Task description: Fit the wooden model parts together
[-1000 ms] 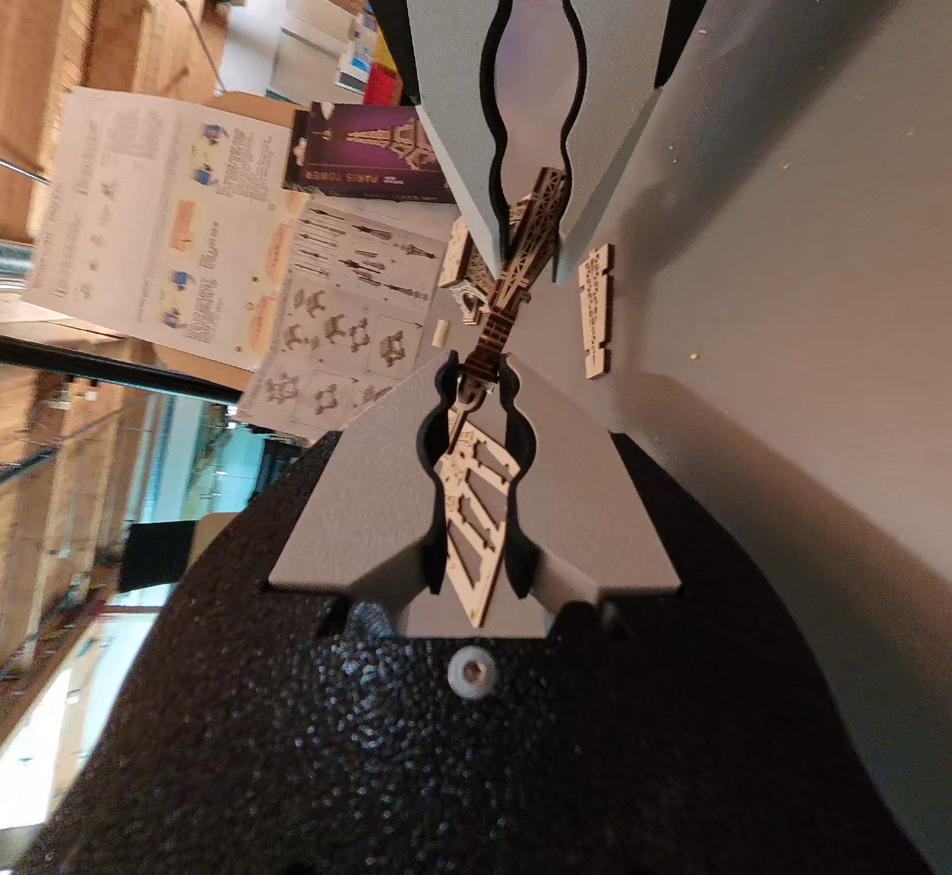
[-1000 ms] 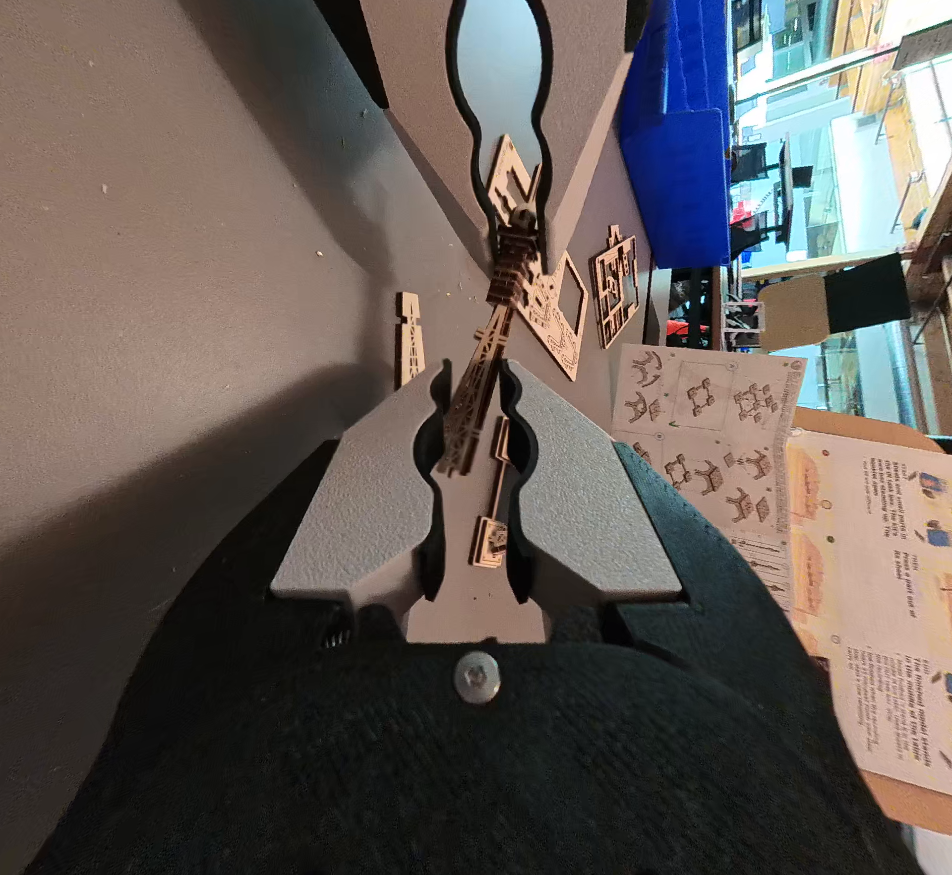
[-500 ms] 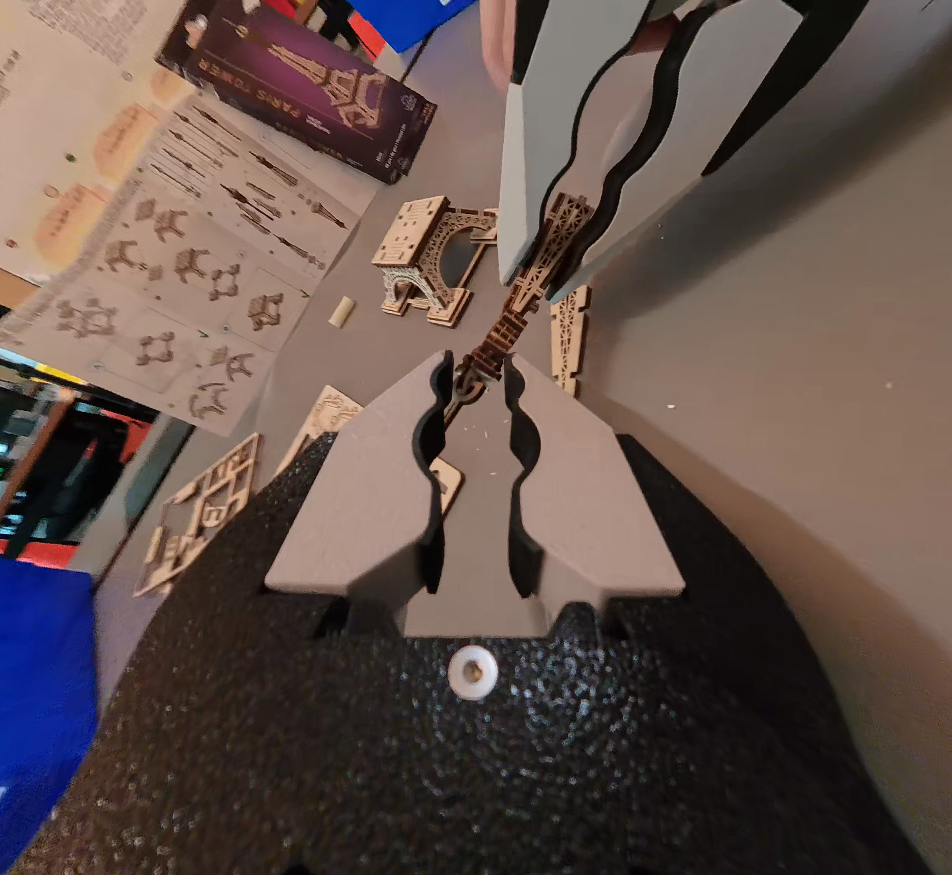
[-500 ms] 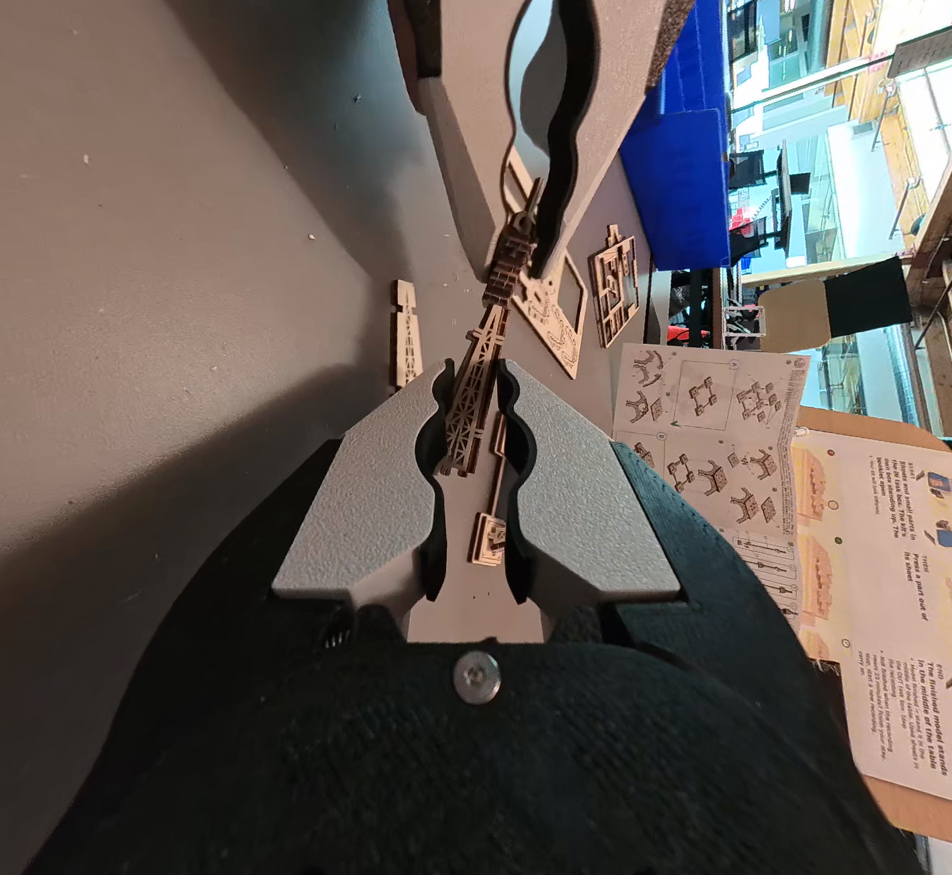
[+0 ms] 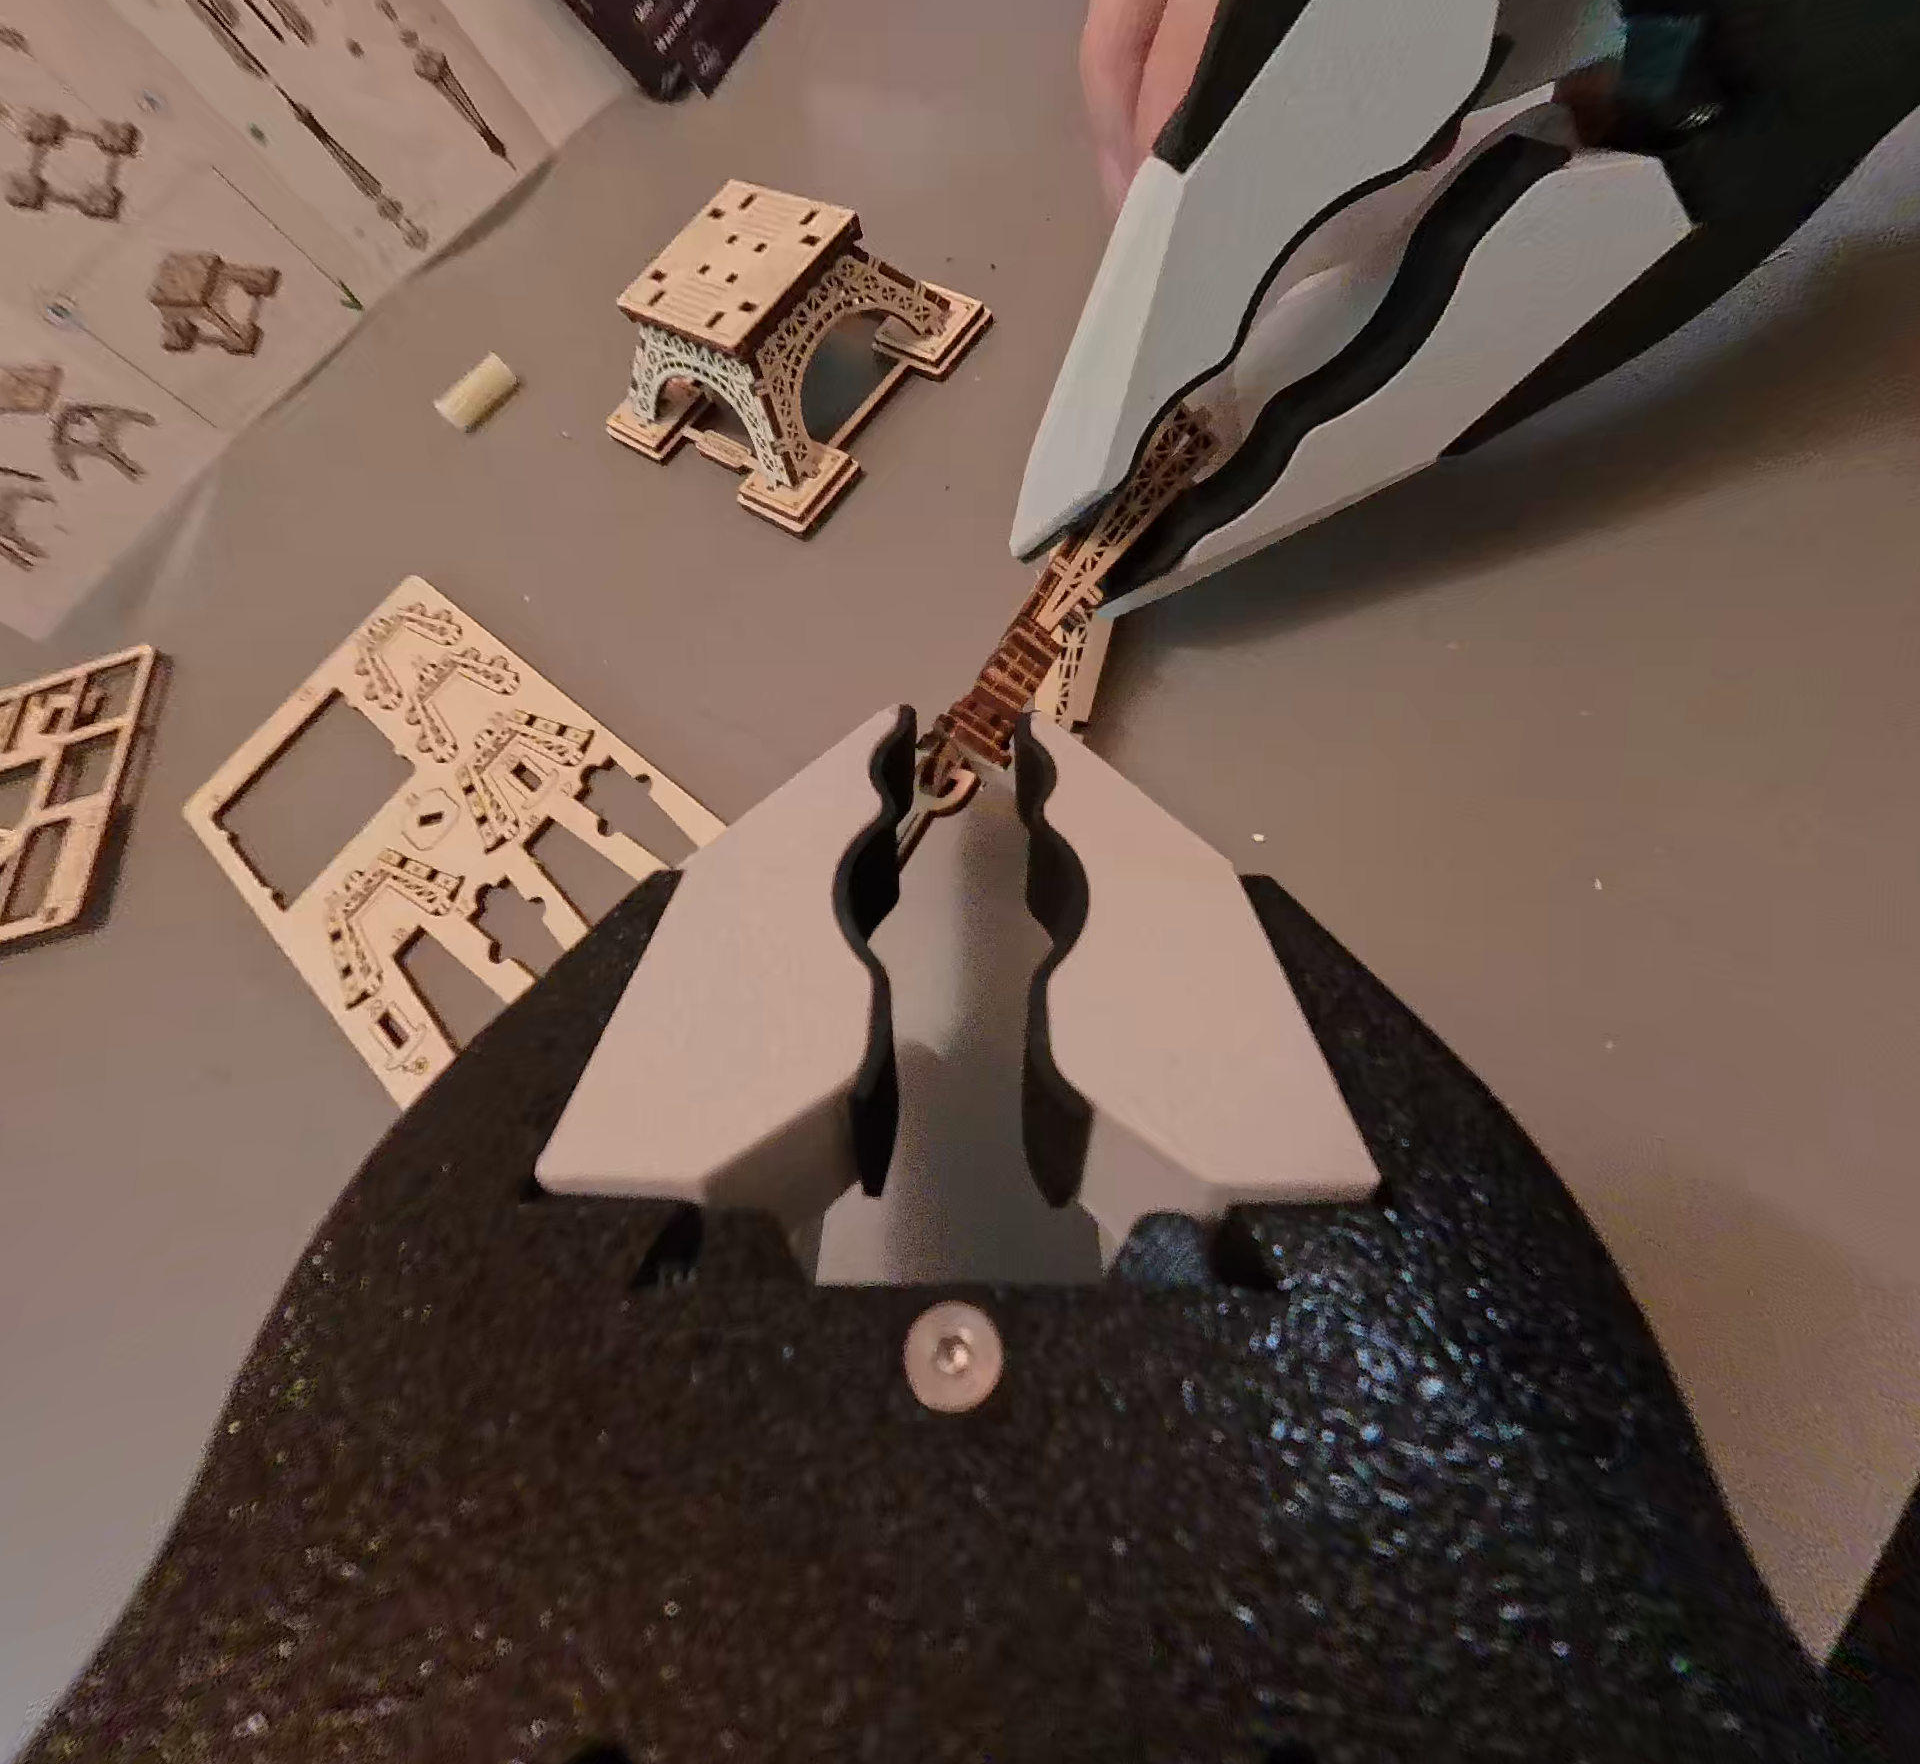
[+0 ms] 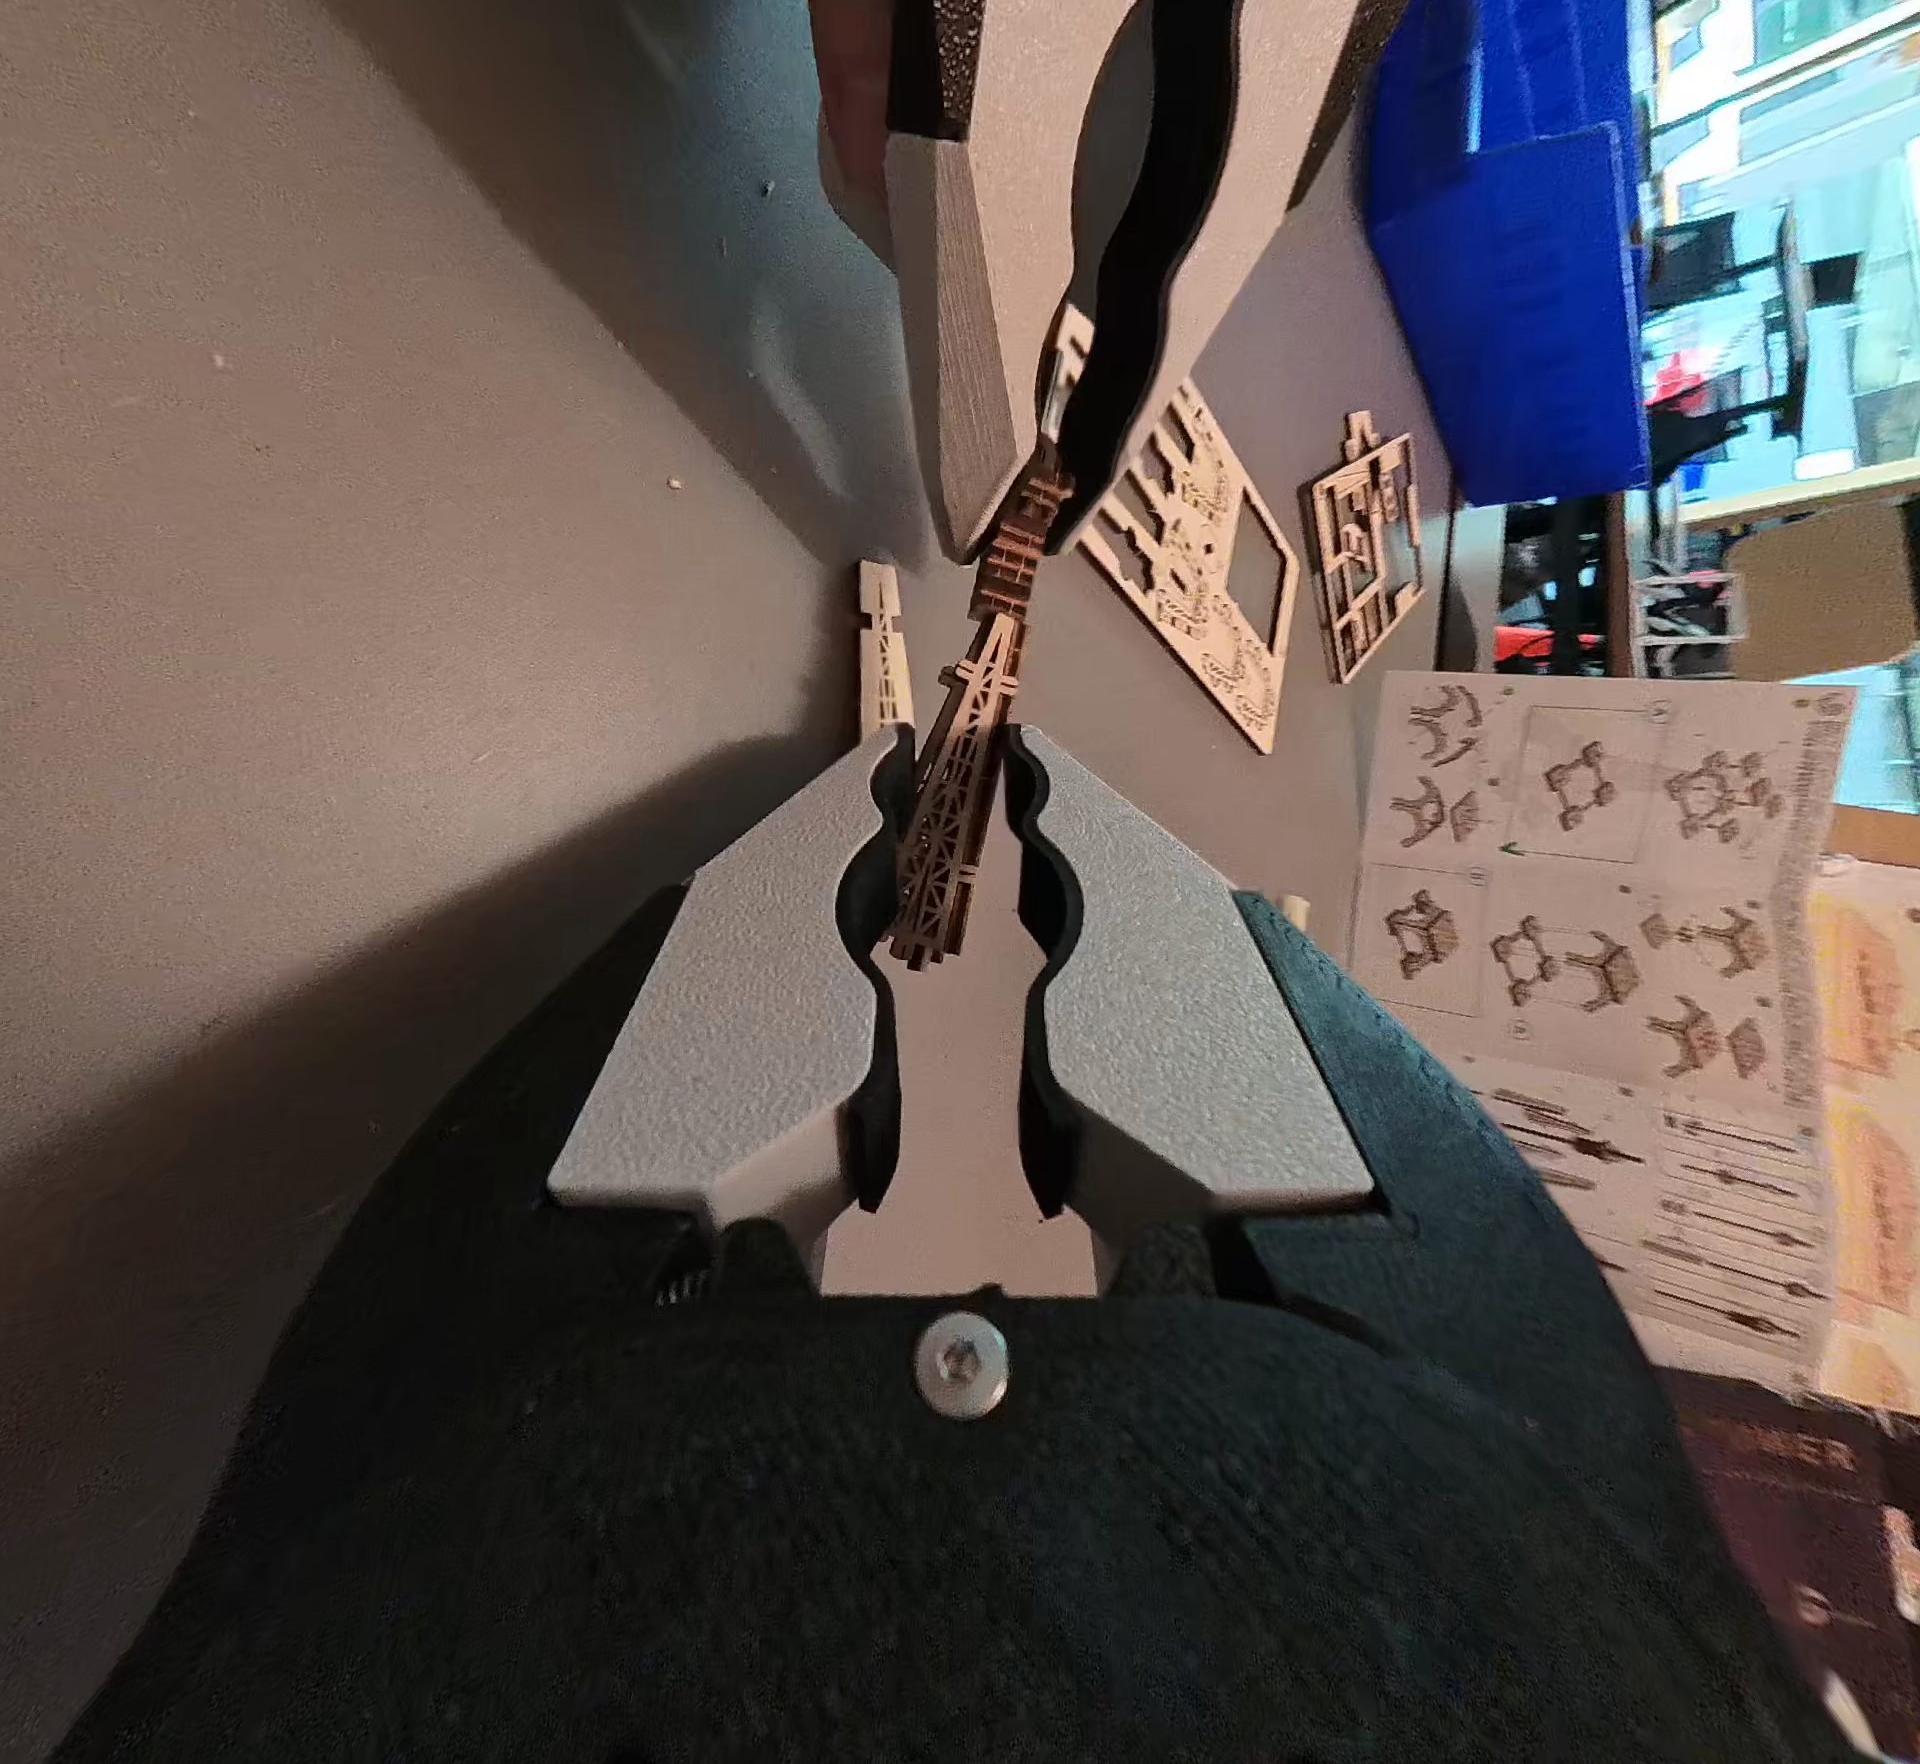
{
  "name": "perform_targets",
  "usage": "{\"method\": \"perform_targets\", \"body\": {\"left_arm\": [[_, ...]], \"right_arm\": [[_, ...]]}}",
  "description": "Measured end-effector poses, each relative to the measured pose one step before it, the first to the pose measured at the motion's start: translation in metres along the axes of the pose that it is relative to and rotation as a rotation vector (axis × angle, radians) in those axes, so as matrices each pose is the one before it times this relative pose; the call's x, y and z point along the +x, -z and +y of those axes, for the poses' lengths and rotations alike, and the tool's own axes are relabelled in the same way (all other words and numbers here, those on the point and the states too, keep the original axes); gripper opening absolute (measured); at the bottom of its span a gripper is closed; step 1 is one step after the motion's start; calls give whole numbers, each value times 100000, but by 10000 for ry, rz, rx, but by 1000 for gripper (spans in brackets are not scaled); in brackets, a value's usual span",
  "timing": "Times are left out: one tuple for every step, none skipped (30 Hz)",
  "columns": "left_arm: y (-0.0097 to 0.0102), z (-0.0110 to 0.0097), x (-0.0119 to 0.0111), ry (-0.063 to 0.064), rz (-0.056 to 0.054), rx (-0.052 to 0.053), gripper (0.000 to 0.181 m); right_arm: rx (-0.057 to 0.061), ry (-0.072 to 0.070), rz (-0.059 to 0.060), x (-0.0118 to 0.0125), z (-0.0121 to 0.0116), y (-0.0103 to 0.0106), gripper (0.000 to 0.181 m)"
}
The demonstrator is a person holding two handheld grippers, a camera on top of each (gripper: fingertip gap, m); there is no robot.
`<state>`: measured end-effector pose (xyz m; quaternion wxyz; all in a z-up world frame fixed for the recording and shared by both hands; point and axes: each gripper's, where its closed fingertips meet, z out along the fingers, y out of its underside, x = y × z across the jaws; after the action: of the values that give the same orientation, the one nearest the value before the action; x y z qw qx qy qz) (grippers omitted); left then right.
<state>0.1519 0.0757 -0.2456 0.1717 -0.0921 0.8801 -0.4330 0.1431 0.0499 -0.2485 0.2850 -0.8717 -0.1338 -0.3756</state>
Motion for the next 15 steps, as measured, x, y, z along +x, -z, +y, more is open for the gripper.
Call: {"method": "perform_targets", "body": {"left_arm": [[-73, 91, 61, 175, 132, -116, 17], [-68, 62, 7, 194, 110, -108, 17], [-28, -58, -114, 180, 28, -46, 17], [7, -162, -182, 100, -36, 21, 17], [6, -137, -150, -5, -44, 22, 18], [-28, -124, -152, -23, -71, 10, 19], [-33, -187, -124, -27, -72, 56, 22], [-26, -189, -23, -61, -20, 81, 22], [-20, -172, 33, -89, 7, 56, 22], [-31, -185, 24, -85, -3, 61, 21], [-24, -271, 31, -114, 3, 100, 20], [5, -320, 10, -204, -15, 127, 20], [-8, -237, -50, -227, -61, 56, 19], [-25, -125, -111, -217, -98, -25, 20], [-52, -80, -128, -193, -121, -60, 23]], "right_arm": [[-14, -106, -203, -98, 57, -30, 15], [-8, -69, -146, 16, 50, -20, 14], [-6, -81, -81, 92, 58, -36, 15], [5, -81, 25, 205, 61, -37, 14], [40, -98, 10, 143, 25, 2, 15], [70, -211, -50, 44, 14, 18, 15], [69, -325, -70, 16, 42, 43, 14], [102, -333, -92, -44, 22, 88, 14], [122, -317, -94, -35, 33, 145, 14], [120, -284, -23, 84, 37, 167, 14], [89, -192, 61, 175, 74, 139, 14], [14, -71, 140, 228, 147, 125, 13], [16, 28, 174, 230, 86, 102, 13], [39, 28, 165, 179, -6, 104, 12], [40, -58, 168, 206, -35, 56, 11]]}}
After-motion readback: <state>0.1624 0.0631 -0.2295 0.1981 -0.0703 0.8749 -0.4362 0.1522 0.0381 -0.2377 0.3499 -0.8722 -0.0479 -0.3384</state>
